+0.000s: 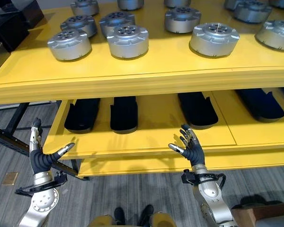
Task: Move parts from the plastic box to the shelf.
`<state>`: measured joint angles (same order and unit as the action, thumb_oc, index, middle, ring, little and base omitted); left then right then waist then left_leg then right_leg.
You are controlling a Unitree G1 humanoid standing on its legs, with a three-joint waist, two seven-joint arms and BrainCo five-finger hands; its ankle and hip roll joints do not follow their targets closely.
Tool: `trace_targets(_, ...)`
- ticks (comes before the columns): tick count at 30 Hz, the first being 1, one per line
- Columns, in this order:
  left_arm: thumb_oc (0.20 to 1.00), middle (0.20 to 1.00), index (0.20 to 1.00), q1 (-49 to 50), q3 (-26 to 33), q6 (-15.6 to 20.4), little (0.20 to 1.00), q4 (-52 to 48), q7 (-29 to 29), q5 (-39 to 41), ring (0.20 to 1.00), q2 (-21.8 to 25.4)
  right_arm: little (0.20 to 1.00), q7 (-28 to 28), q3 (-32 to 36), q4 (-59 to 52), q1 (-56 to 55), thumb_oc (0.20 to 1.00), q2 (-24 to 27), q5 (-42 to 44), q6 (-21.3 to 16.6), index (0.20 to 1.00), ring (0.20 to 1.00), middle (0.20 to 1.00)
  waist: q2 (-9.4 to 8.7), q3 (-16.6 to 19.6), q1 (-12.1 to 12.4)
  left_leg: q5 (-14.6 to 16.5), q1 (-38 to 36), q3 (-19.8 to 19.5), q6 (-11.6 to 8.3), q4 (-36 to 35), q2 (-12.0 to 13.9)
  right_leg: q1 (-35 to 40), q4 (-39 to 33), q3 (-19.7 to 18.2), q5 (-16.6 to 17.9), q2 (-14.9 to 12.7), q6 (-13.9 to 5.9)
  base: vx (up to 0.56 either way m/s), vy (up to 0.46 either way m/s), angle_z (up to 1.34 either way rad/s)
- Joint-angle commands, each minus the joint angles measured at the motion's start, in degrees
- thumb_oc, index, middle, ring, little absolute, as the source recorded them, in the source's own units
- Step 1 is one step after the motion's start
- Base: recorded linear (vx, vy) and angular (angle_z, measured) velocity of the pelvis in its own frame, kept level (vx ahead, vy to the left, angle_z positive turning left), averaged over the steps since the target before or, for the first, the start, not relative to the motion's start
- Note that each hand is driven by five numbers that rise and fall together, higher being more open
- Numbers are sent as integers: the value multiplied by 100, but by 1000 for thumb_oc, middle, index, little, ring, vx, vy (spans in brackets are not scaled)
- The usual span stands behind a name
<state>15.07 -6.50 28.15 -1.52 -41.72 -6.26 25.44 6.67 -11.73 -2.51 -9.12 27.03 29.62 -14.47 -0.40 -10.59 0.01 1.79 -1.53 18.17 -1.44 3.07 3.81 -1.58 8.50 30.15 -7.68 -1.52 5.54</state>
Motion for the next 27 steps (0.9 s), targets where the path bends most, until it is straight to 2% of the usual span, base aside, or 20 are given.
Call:
trace_targets(1, 1000, 1000, 1000, 210, 346, 367, 1000, -380, 131, -88, 1000, 186, 1000, -152, 129, -148, 277, 1000, -92, 268, -137, 1000, 1000, 1000, -185, 327, 226, -180, -158, 7, -97, -176, -52, 748, -832, -823, 754, -538, -955, 58, 126, -3)
trace_targets(2, 1000, 1000, 1000, 208, 325, 408, 1000, -355, 173, -127, 1000, 180, 1000, -148, 120, -139, 292, 1000, -125, 252, -113, 1000, 1000, 1000, -195, 372, 238, -83, -248, -49, -130, -235, -63, 815, -863, -882, 696, -532, -1017, 0, 143, 0)
trace_targets(3, 1000, 1000, 1000, 194, 297, 450, 1000, -322, 196, -133, 1000, 176, 1000, -163, 119, -140, 314, 1000, -139, 239, -89, 1000, 1000, 1000, -219, 381, 238, -172, -238, 42, -68, -275, -82, 784, -883, -828, 796, -552, -990, 4, 151, -2)
trace_targets(10, 1000, 1000, 1000, -5, 25, 564, 1000, -173, 287, -192, 1000, 150, 1000, -39, 38, -214, 449, 1000, -129, 129, 3, 1000, 1000, 1000, -309, 449, 223, -114, -368, 93, 43, -419, -190, 771, -879, -959, 857, -521, -1052, 6, 139, -2)
trace_targets(13, 1000, 1000, 1000, -153, -124, 642, 1000, -111, 287, -273, 1000, 139, 1000, -15, 17, -243, 621, 1000, -109, 182, 29, 1000, 1000, 1000, -356, 406, 296, 81, -418, 211, 72, -330, -213, 715, -467, -749, 623, -438, -1087, -2, 94, -10)
trace_targets(16, 1000, 1000, 1000, -304, -232, 652, 1000, -122, 350, -359, 1000, 216, 1000, 44, -55, -348, 710, 1000, -116, 237, 12, 1000, 1000, 1000, -378, 298, 287, 187, -350, 158, 215, -152, -236, 391, 84, -817, 777, -699, -1266, -65, -55, -16)
trace_targets(17, 1000, 1000, 1000, -428, -302, 742, 1000, -106, 446, -431, 1000, 315, 1000, 115, -140, -374, 756, 1000, -157, 125, -140, 1000, 1000, 1000, -396, 240, 299, 244, -285, 151, 284, -15, -200, 362, 60, -865, 937, -972, -1416, -59, -239, 2)
trace_targets(18, 1000, 1000, 1000, -521, -378, 676, 1000, -112, 591, -316, 1000, 355, 1000, 130, -157, -361, 767, 1000, -185, 91, -182, 1000, 1000, 1000, -403, 216, 275, 294, -255, 83, 326, 69, -201, 348, -1, -1027, 1139, -1147, -1505, -87, -274, 9)
trace_targets(19, 1000, 1000, 1000, -596, -427, 612, 1000, -125, 706, -172, 1000, 376, 1000, 134, -158, -342, 778, 1000, -215, 90, -187, 1000, 1000, 1000, -420, 184, 253, 238, -183, 107, 391, 134, -200, 287, -67, -1116, 1370, -1273, -1496, -41, -257, 4)
trace_targets(21, 1000, 1000, 1000, -719, -556, 600, 1000, -121, 727, -34, 1000, 403, 1000, 139, -172, -301, 808, 1000, -304, 135, -157, 1000, 1000, 1000, -425, 147, 214, 314, -175, 5, 386, 234, -148, 245, -260, -1408, 1708, -1506, -1611, 26, -316, 9)
trace_targets(22, 1000, 1000, 1000, -764, -604, 614, 1000, -119, 707, -22, 1000, 416, 1000, 60, -196, -260, 857, 1000, -363, 112, -164, 1000, 1000, 1000, -405, 134, 236, 397, -194, 43, 279, 272, 6, 332, -437, -1375, 1608, -1593, -1737, 71, -370, 20)
trace_targets(25, 1000, 1000, 1000, -843, -700, 504, 1000, -125, 708, -106, 1000, 438, 1000, -93, -230, -305, 976, 1000, -286, -17, -175, 1000, 1000, 1000, -445, 91, 298, 392, -181, 160, 171, 381, 245, 467, -569, -1094, 1564, -1571, -1722, 33, -340, 15)
trace_targets(27, 1000, 1000, 1000, -817, -680, 478, 1000, -173, 749, 164, 1000, 431, 1000, -127, -243, -407, 1036, 1000, -153, 44, -98, 1000, 1000, 1000, -448, 66, 331, 322, -208, 221, 91, 389, 388, 506, -545, -962, 1415, -1496, -1674, 22, -223, -8)
